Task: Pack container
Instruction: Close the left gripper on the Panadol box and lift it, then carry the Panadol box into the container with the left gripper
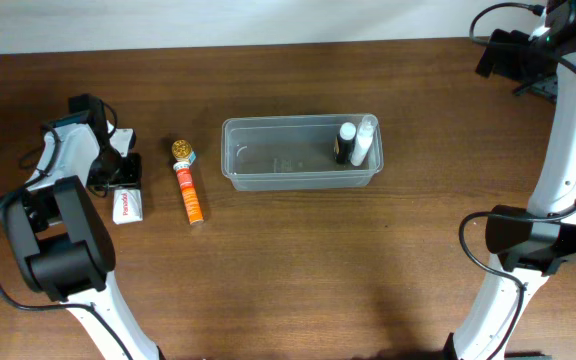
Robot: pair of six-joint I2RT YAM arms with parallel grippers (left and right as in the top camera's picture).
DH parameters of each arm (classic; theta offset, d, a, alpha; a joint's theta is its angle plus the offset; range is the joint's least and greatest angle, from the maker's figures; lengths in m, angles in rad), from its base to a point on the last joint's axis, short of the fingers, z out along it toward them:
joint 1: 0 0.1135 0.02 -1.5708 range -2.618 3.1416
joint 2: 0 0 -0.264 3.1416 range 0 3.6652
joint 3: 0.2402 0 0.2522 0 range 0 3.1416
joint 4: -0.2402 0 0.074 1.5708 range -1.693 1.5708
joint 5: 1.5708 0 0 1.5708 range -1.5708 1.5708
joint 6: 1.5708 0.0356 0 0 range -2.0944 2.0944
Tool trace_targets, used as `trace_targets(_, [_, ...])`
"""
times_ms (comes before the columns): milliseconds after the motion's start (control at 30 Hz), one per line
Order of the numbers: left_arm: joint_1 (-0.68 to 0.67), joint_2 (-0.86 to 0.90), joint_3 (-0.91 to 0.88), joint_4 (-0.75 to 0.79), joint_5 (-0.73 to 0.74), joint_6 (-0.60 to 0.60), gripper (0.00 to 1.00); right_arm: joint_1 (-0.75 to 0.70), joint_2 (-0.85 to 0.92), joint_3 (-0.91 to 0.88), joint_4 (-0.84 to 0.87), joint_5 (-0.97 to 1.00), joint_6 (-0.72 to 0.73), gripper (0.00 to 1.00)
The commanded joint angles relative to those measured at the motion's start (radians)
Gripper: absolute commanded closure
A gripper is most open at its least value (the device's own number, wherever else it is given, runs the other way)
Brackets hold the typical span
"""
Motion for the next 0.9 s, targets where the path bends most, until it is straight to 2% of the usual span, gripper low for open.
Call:
trace_targets(0, [0.003,0.027,-0.008,0.005,-0.006,0.016,0.63,0.004,-0.011,0.01,-0.003,-0.001,0.008,0.02])
trace_targets(167, [0.003,0.027,-0.008,-0.044,-0.006,-0.053,0.57,0.004,-0.011,0.01,-0.003,-0.001,0.008,0.02])
trace_targets(300, [0.003,0.027,-0.008,-0.06,-0.006,-0.069,0.57,0.004,-0.011,0.01,-0.003,-0.001,0.008,0.02])
trace_targets(633, [0.003,0.026,0.011,-0.089,0.027,-0.095,0.66,0.004,-0.011,0.01,-0.003,-0.001,0.008,0.02])
trace_targets(867, [0.002,0.026,0.148,-0.177,0.117,-0.095,0.69,0.004,-0.011,0.01,-0.003,-0.001,0.008,0.02])
